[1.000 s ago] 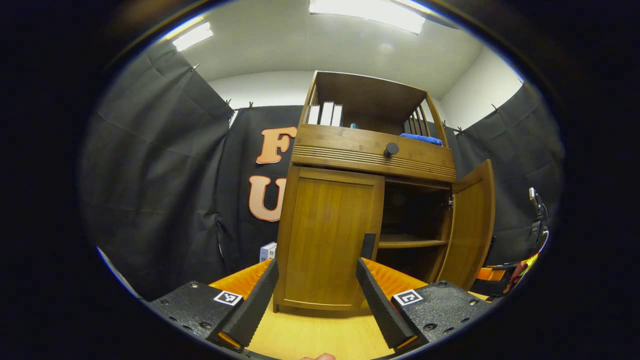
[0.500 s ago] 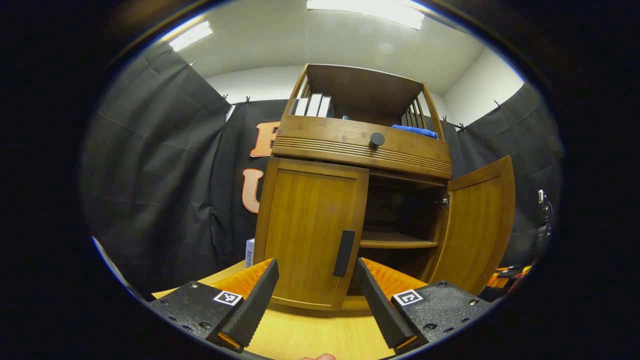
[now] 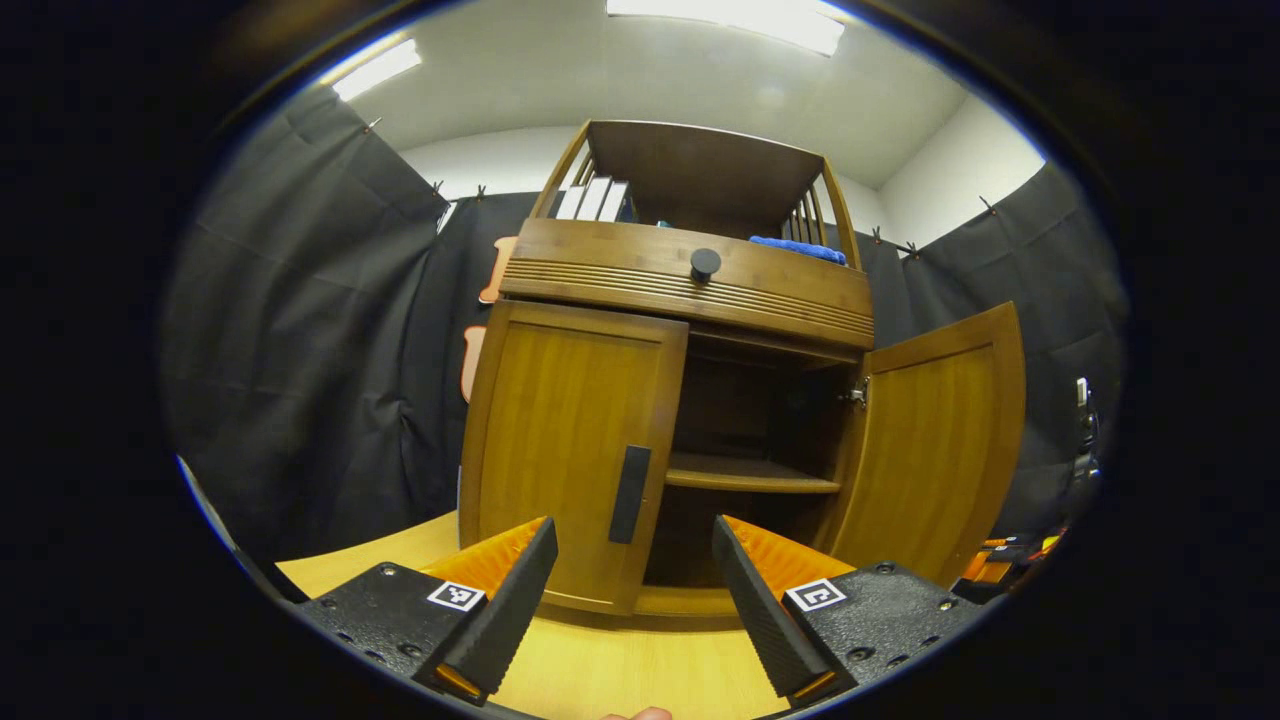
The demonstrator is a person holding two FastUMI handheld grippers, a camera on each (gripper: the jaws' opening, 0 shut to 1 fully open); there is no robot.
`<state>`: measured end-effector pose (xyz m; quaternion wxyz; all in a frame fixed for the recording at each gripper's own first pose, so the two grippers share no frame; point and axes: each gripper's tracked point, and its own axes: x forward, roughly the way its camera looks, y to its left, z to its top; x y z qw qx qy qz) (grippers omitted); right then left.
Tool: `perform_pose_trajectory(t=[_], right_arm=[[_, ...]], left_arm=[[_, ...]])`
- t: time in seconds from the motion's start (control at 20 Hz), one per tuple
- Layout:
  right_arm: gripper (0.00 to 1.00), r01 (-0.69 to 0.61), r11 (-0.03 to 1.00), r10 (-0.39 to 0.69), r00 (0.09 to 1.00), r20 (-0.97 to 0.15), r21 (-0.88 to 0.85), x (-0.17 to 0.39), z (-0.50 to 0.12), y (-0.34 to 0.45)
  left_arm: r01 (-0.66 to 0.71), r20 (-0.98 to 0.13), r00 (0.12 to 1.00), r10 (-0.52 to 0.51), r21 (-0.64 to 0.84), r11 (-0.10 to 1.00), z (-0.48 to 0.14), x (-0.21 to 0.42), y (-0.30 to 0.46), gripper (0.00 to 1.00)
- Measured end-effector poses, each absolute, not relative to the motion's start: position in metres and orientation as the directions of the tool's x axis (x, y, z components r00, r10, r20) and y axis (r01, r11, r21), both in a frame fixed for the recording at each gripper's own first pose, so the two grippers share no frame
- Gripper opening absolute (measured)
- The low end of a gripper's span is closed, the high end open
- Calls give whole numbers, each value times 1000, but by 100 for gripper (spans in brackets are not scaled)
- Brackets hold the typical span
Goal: Open the right door of the double-door shoe cabinet with the right hand, and open the left door with the left hand.
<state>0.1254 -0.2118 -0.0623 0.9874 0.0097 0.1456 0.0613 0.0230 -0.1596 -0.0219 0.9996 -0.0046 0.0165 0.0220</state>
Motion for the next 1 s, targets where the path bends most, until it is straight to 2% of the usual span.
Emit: perform_pose_trajectory(t=[0.2,0.35,0.4,0.55,0.7,0.75,0.8,0.85,0.9,1.0], right_arm=[[26,-144,989,151,947,-284,45,125,-62,-230],[26,-162,986,166,948,-272,37,122,-61,-234],[26,-165,986,169,949,-266,35,119,-60,-235],[26,-140,990,141,959,-247,26,114,-58,-249],[27,-134,990,139,952,-272,39,99,-61,-255],[28,-129,991,132,952,-277,30,95,-61,-257],[39,-117,993,118,954,-277,21,91,-60,-259],[39,-101,995,102,955,-277,17,86,-59,-261],[28,-86,996,88,957,-276,21,83,-58,-262],[28,-50,998,56,962,-269,26,75,-54,-265]], left_arm=[[-36,-47,998,35,-6,999,-32,25,-179,95],[-58,-38,998,59,15,998,-32,24,-181,91],[-66,-36,997,67,17,998,-33,23,-180,94],[-69,-48,996,70,23,997,-41,26,-180,91],[-55,-66,996,56,30,998,-52,36,-180,95],[-48,-64,997,50,31,998,-53,41,-181,92],[-41,-60,997,43,35,999,-53,46,-182,92],[-36,-59,997,39,44,998,-54,52,-182,92],[-30,-57,998,33,56,998,-54,59,-181,92],[-15,-53,998,19,81,997,-52,75,-177,92]])
